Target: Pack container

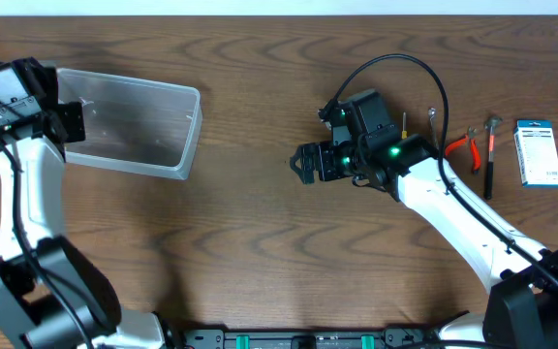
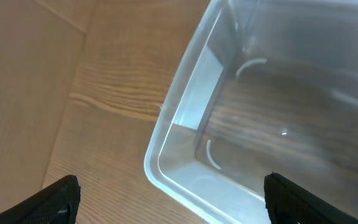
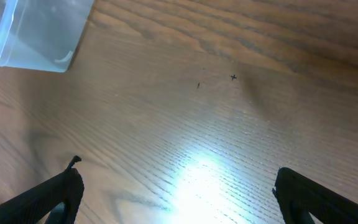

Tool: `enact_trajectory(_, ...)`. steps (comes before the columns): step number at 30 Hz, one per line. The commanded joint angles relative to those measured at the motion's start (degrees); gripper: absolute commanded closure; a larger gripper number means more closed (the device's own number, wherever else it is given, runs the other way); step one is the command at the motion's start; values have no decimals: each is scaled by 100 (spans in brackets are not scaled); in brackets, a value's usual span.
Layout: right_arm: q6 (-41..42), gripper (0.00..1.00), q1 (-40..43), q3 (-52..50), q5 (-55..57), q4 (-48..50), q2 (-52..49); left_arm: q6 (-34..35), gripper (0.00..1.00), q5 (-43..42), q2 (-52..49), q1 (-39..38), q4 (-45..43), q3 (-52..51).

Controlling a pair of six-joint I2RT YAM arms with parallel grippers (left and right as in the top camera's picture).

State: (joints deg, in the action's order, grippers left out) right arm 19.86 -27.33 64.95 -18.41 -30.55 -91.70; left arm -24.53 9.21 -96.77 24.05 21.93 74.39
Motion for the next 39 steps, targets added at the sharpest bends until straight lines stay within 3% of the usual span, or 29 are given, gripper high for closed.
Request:
enact_trajectory(1, -61, 1, -39, 85, -48, 0, 127, -208, 15, -24, -256, 129, -243, 96)
enact_trajectory(8, -61, 1, -39, 85, -46, -9, 133, -546, 20, -881, -719, 323, -1045, 96)
enact_trajectory(15, -59, 1, -39, 85, -46, -9, 133, -542, 22, -1036, -1161, 363, -1349, 96)
enact_trajectory(19, -17, 1, -39, 85, -48, -7, 133, -542, 30, -1073, -1309, 343, -1303, 96)
enact_trajectory(21, 7, 1, -42, 85, -48, -4, 133, -542, 40, -1189, -1322, 334, -1303, 96)
enact_trajectory(27, 11, 1, -42, 85, -52, -7, 133, -540, 52, -1274, -1322, 337, -1307, 96)
enact_trajectory(39, 79, 1, -39, 85, -155, -9, 138, -570, 49, -1309, -1331, 396, -1561, 96)
